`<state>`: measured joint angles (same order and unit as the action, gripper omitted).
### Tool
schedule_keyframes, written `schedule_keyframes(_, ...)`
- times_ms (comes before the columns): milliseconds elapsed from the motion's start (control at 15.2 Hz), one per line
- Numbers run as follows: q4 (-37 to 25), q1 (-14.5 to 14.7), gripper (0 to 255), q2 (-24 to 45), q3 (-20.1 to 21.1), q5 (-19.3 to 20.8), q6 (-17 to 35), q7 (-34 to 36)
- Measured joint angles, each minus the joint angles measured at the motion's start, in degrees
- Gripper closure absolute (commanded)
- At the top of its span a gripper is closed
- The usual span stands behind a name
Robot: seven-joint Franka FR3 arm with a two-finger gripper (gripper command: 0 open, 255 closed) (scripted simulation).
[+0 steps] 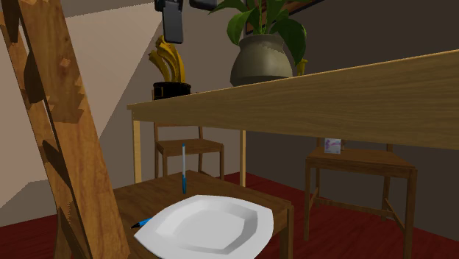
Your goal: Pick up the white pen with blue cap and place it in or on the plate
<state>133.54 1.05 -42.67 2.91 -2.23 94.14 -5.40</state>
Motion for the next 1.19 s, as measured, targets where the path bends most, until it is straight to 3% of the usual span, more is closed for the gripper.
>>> schedule_keyframes(264,5.20,0.40,0,-4.57,3.18,-1.41,3.32,4.44)
schedule_keyframes(726,16.57,2.57,0,-14.29,16.48,-7.21,13.65,20.57)
schedule_keyframes(990,19.77,2.57,0,-16.46,16.81,-17.87,21.05,30.25)
schedule_keyframes(1188,19.02,2.98,0,-16.06,17.64,-16.38,27.07,37.80)
